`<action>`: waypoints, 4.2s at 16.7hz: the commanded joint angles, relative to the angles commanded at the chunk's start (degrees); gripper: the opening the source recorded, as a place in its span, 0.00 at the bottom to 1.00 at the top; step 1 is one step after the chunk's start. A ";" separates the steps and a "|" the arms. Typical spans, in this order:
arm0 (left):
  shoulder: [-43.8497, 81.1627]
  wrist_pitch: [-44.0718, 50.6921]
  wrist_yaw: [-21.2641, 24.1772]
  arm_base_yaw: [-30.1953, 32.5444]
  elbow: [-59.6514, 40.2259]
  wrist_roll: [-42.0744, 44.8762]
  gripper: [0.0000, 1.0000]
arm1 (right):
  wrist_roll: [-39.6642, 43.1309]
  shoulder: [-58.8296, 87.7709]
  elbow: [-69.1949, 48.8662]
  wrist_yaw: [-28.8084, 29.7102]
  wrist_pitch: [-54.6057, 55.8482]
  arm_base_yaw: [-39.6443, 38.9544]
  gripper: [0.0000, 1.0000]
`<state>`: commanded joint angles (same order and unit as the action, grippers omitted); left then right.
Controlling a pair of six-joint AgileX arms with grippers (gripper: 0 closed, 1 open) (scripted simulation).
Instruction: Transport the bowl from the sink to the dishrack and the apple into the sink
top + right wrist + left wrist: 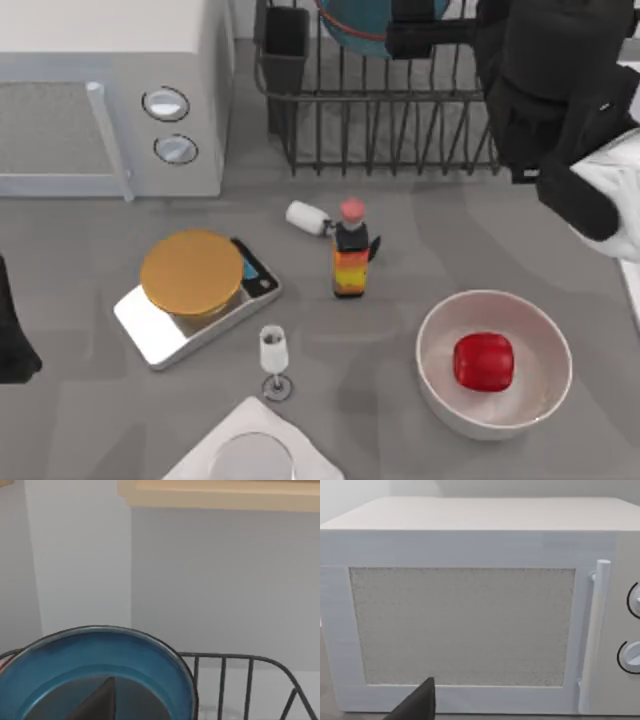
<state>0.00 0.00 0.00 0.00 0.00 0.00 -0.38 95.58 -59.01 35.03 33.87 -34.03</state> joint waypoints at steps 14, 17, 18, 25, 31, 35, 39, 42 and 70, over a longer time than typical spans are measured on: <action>0.00 0.00 0.00 0.00 0.00 0.00 1.00 | 0.62 -80.33 50.28 -25.80 -26.57 24.79 1.00; 0.00 0.00 0.00 0.00 0.00 0.00 1.00 | 0.50 -90.16 56.23 -31.54 -31.12 30.48 1.00; 0.00 0.00 0.00 0.00 0.00 0.00 1.00 | 0.45 -92.38 57.45 -32.92 -32.22 31.88 1.00; 0.00 0.00 0.00 0.00 0.00 0.00 1.00 | 0.38 -95.57 59.01 -35.03 -33.87 34.03 1.00; 0.00 0.00 0.00 0.00 0.00 0.00 1.00 | 0.38 -95.57 59.01 -35.03 -33.87 34.03 1.00; 0.00 0.00 0.00 0.00 0.00 0.00 1.00 | 0.38 -95.57 59.01 -35.03 -33.87 34.03 1.00; 0.00 0.00 0.00 0.00 0.00 0.00 1.00 | 0.38 -95.57 59.01 -35.03 -33.87 34.03 1.00; 0.00 0.00 0.00 0.00 0.00 0.00 1.00 | 0.38 -95.57 59.01 -35.03 -33.87 34.03 1.00; 0.00 0.00 0.00 0.00 0.00 0.00 1.00 | -34.66 -0.39 -9.83 -35.31 -92.08 -1.29 1.00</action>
<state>0.00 0.00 0.00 0.00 0.00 0.00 -35.04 95.19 -68.83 -0.28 -58.22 -35.33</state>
